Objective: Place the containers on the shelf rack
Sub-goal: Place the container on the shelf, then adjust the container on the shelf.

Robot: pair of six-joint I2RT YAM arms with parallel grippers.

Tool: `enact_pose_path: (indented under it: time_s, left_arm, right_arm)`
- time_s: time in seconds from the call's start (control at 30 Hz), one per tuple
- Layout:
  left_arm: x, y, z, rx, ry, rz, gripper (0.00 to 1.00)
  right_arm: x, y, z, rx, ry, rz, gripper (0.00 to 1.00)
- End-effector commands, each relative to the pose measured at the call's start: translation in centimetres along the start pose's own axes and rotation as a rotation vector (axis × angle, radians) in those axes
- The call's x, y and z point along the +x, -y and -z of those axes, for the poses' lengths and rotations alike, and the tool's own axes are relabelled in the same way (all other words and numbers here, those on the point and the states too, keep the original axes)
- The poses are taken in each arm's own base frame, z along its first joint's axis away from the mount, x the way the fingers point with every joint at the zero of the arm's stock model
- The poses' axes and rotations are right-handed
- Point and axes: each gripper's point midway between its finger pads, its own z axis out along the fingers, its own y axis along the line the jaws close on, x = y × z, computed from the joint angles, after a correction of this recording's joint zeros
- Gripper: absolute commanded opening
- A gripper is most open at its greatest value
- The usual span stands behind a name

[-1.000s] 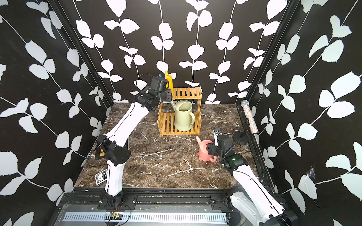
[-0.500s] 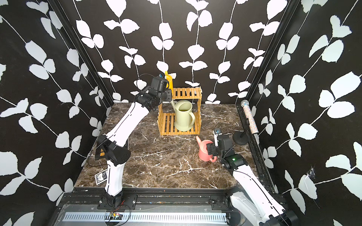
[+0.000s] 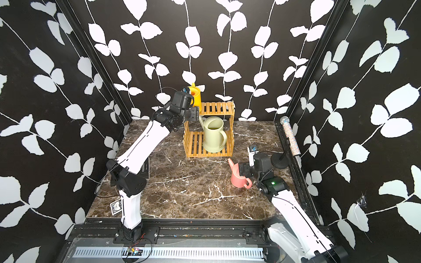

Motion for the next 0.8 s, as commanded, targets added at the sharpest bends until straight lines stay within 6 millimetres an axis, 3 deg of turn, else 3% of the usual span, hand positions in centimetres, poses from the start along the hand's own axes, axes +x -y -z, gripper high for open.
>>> enact_pose_path:
  time_s: [0.0, 0.3, 0.53, 0.77]
  left_arm:
    - [-2.5, -2.0, 3.9, -0.02, 0.08, -0.003, 0.83]
    - [-0.1, -5.6, 7.1, 0.013, 0.04, -0.081, 0.98]
    - [2.8, -8.3, 9.2, 0.073, 0.014, -0.172, 0.98]
    - [7.2, -12.2, 9.7, 0.086, -0.054, -0.166, 0.99]
  right_arm:
    - [-3.0, -1.3, 0.3, -0.073, 0.069, -0.062, 0.99]
    - [-6.9, -4.2, -1.2, -0.192, 0.067, -0.077, 0.99]
    - [-9.0, -6.0, -3.1, -0.271, 0.042, -0.08, 0.99]
    - [-10.8, -7.9, -5.3, -0.347, 0.026, -0.09, 0.99]
